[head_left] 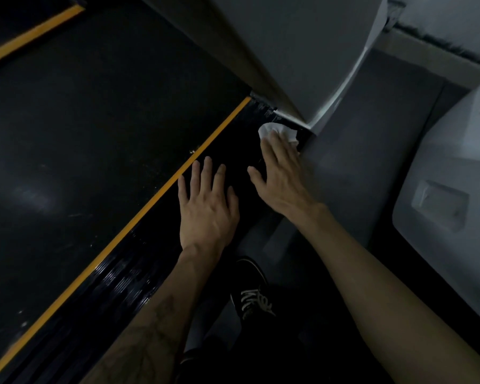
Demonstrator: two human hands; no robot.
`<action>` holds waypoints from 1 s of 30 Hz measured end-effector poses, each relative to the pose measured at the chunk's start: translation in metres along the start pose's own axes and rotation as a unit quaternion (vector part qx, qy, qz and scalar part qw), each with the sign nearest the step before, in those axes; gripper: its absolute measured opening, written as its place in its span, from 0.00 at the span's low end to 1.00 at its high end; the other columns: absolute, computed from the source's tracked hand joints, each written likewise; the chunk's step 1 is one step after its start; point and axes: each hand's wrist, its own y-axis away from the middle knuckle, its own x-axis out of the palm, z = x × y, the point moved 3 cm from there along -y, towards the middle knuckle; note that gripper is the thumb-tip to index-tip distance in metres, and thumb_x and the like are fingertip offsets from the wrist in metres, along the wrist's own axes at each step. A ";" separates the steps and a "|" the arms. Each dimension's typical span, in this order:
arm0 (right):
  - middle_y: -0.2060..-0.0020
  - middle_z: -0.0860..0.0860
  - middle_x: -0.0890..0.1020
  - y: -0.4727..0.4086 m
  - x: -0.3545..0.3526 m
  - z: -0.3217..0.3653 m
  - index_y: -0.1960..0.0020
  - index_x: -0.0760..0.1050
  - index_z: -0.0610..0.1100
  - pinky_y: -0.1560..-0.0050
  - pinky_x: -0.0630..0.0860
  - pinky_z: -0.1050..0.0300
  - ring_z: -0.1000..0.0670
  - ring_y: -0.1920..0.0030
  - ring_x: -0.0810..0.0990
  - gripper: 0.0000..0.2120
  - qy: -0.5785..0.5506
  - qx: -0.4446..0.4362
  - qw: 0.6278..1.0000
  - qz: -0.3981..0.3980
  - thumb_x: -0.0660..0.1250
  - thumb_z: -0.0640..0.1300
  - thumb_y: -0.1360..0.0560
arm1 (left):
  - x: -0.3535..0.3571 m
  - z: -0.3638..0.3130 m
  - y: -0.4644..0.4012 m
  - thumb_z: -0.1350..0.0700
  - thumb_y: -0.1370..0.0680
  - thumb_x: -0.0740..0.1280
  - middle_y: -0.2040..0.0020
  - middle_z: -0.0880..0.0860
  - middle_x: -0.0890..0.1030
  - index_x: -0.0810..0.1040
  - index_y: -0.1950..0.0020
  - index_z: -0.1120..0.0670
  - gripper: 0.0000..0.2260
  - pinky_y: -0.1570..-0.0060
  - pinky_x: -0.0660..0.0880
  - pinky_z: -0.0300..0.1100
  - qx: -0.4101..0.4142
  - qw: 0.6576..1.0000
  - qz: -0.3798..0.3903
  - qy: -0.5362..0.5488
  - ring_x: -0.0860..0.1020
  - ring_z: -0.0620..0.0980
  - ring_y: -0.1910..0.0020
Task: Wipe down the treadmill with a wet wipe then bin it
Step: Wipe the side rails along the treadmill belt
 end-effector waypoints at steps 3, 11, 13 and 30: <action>0.18 0.40 0.53 -0.028 -0.007 -0.013 0.18 0.52 0.35 0.18 0.46 0.45 0.43 0.17 0.49 0.38 0.027 0.020 0.999 0.040 0.53 0.60 0.17 | 0.000 -0.001 0.000 0.43 0.16 0.43 0.16 0.55 0.54 0.59 0.17 0.51 0.29 0.19 0.46 0.58 -0.001 1.000 0.001 -0.002 0.46 0.53 0.16; 0.17 0.43 0.53 -0.003 -0.011 0.010 0.18 0.53 0.37 0.19 0.51 0.45 0.43 0.18 0.51 0.37 0.011 0.046 0.998 0.045 0.55 0.61 0.17 | 0.000 -0.001 -0.001 0.43 0.16 0.44 0.16 0.55 0.54 0.60 0.17 0.52 0.29 0.19 0.46 0.58 0.001 1.000 0.000 -0.003 0.47 0.54 0.16; 0.17 0.43 0.53 -0.027 -0.014 0.004 0.17 0.51 0.37 0.18 0.47 0.45 0.43 0.18 0.50 0.37 0.014 0.068 0.996 0.050 0.54 0.61 0.16 | -0.001 0.000 -0.001 0.43 0.16 0.44 0.16 0.55 0.55 0.60 0.17 0.52 0.28 0.19 0.46 0.58 0.001 1.000 0.000 -0.002 0.47 0.54 0.16; 0.17 0.45 0.49 -0.027 -0.015 0.018 0.17 0.50 0.38 0.18 0.46 0.44 0.44 0.17 0.47 0.38 -0.025 0.087 0.992 0.084 0.52 0.63 0.16 | -0.002 -0.001 -0.001 0.43 0.17 0.43 0.16 0.55 0.54 0.59 0.17 0.51 0.29 0.19 0.46 0.58 0.001 1.000 0.001 0.000 0.46 0.53 0.16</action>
